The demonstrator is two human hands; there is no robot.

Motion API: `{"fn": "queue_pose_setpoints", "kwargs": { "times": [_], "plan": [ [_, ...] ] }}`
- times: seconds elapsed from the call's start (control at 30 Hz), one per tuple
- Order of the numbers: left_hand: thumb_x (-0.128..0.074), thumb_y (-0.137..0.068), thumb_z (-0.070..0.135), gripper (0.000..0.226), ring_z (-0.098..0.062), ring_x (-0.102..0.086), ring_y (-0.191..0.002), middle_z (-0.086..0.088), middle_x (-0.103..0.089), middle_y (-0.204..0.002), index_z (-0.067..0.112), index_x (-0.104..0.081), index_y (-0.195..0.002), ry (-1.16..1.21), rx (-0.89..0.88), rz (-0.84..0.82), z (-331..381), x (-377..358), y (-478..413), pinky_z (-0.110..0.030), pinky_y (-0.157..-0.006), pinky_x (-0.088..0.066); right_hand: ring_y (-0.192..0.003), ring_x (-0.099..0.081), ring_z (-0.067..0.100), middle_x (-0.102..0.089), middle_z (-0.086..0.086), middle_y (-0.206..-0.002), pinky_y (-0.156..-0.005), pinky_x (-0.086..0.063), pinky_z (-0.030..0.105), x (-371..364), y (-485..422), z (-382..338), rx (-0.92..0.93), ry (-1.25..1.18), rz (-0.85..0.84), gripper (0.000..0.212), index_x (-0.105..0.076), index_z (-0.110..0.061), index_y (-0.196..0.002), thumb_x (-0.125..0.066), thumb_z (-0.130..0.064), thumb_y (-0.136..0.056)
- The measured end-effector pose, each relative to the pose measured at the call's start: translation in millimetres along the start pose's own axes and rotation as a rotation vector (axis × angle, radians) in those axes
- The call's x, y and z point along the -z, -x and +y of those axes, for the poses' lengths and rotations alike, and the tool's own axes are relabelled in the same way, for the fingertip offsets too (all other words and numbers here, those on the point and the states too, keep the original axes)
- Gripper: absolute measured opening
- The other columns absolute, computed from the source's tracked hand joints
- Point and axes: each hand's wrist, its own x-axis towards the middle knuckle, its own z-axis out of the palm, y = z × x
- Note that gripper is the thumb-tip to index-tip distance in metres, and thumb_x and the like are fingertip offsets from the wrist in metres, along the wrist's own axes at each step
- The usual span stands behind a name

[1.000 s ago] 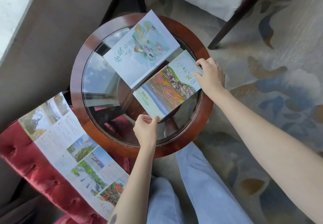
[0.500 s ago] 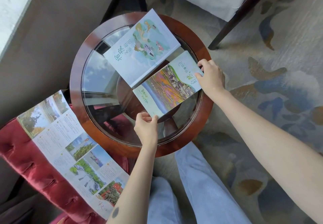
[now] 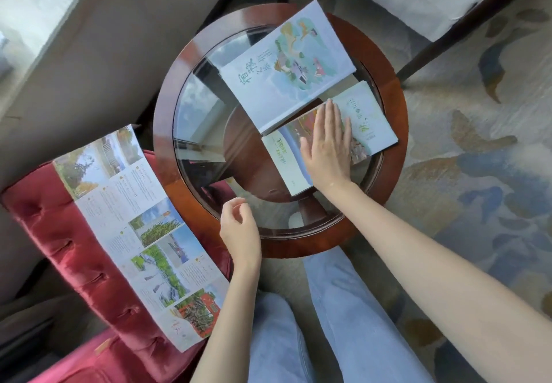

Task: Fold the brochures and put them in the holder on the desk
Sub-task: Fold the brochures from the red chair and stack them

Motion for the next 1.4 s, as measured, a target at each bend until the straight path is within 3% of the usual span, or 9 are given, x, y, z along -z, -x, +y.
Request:
{"fn": "queue_pose_setpoints", "kwargs": {
  "times": [0.2,0.3,0.6,0.7,0.87,0.97,1.13,1.3,1.4],
  "plan": [
    [-0.042,-0.093,0.012,0.019,-0.004,-0.057,-0.083,0.008,-0.061,-0.092,0.018,-0.061,-0.096,0.064,0.118,0.125,-54,54,-28,-0.011,-0.066,-0.043,-0.146,-0.002,0.029,-0.003,0.019,-0.156,-0.118,-0.001,0.049,-33,-5,-21,-0.173,0.081,0.026,0.069,-0.001,0.002,-0.146,-0.015,-0.044,-0.097],
    [-0.042,-0.093,0.012,0.019,-0.008,-0.057,-0.088,0.003,-0.061,-0.096,0.017,-0.059,-0.097,0.069,0.156,0.166,-77,75,-41,-0.02,-0.075,-0.042,-0.146,-0.005,0.029,-0.006,0.019,-0.156,-0.118,-0.004,0.049,-40,-5,-21,-0.191,0.097,0.087,0.069,-0.003,0.002,-0.146,-0.013,-0.044,-0.096],
    [-0.041,-0.094,0.013,0.018,0.003,-0.052,-0.069,0.005,-0.06,-0.09,0.019,-0.058,-0.095,0.12,0.172,0.184,-97,107,-59,-0.01,-0.058,-0.04,-0.146,-0.001,0.028,-0.003,0.019,-0.157,-0.119,-0.002,0.046,-41,-5,-26,-0.202,0.146,0.127,0.068,-0.002,0.002,-0.147,-0.013,-0.043,-0.096],
    [-0.041,-0.094,0.012,0.018,0.003,-0.053,-0.074,0.004,-0.06,-0.092,0.019,-0.057,-0.094,0.155,0.167,0.176,-92,108,-58,-0.013,-0.064,-0.04,-0.146,-0.002,0.029,-0.004,0.019,-0.156,-0.119,-0.003,0.046,-39,-3,-36,-0.232,0.117,0.125,0.063,-0.004,0.003,-0.146,-0.018,-0.034,-0.098],
    [-0.04,-0.094,0.013,0.021,0.005,-0.056,-0.084,0.01,-0.062,-0.093,0.023,-0.059,-0.095,0.177,0.148,0.146,-89,109,-56,-0.014,-0.067,-0.04,-0.145,-0.011,0.027,-0.018,0.014,-0.155,-0.118,-0.001,0.044,-38,21,-100,-0.04,-0.009,0.122,0.054,-0.025,-0.004,-0.145,-0.033,-0.022,-0.095],
    [-0.04,-0.094,0.012,0.022,0.002,-0.057,-0.085,0.012,-0.062,-0.089,0.023,-0.059,-0.092,0.204,0.15,0.145,-94,111,-54,-0.015,-0.068,-0.042,-0.136,-0.033,0.024,-0.044,0.009,-0.141,-0.115,-0.016,0.04,-44,58,-150,0.095,-0.165,0.126,0.039,-0.049,-0.012,-0.13,-0.041,-0.015,-0.092],
    [-0.039,-0.093,0.008,0.022,-0.01,-0.058,-0.086,0.006,-0.062,-0.089,0.019,-0.058,-0.093,0.273,0.162,0.161,-114,125,-50,-0.022,-0.074,-0.045,-0.1,-0.058,0.021,-0.067,0.005,-0.104,-0.089,-0.041,0.034,-68,122,-207,0.256,-0.497,-0.098,0.027,-0.063,-0.011,-0.107,-0.042,-0.01,-0.091],
    [-0.041,-0.091,0.007,0.021,0.0,-0.056,-0.073,0.003,-0.062,-0.087,0.019,-0.059,-0.092,0.267,0.224,0.196,-163,151,-47,-0.019,-0.065,-0.043,-0.099,-0.059,0.025,-0.064,0.007,-0.109,-0.079,-0.044,0.035,-110,165,-230,0.267,-0.519,-0.423,0.028,-0.061,-0.011,-0.11,-0.039,-0.011,-0.094],
    [-0.041,-0.092,0.009,0.021,-0.01,-0.055,-0.074,-0.002,-0.063,-0.095,0.016,-0.059,-0.098,0.165,0.291,0.139,-201,162,-47,-0.027,-0.065,-0.04,-0.104,-0.056,0.028,-0.061,0.012,-0.115,-0.083,-0.044,0.037,-134,175,-235,0.203,-0.431,-0.538,0.031,-0.058,-0.008,-0.116,-0.037,-0.012,-0.094]
  ]
}}
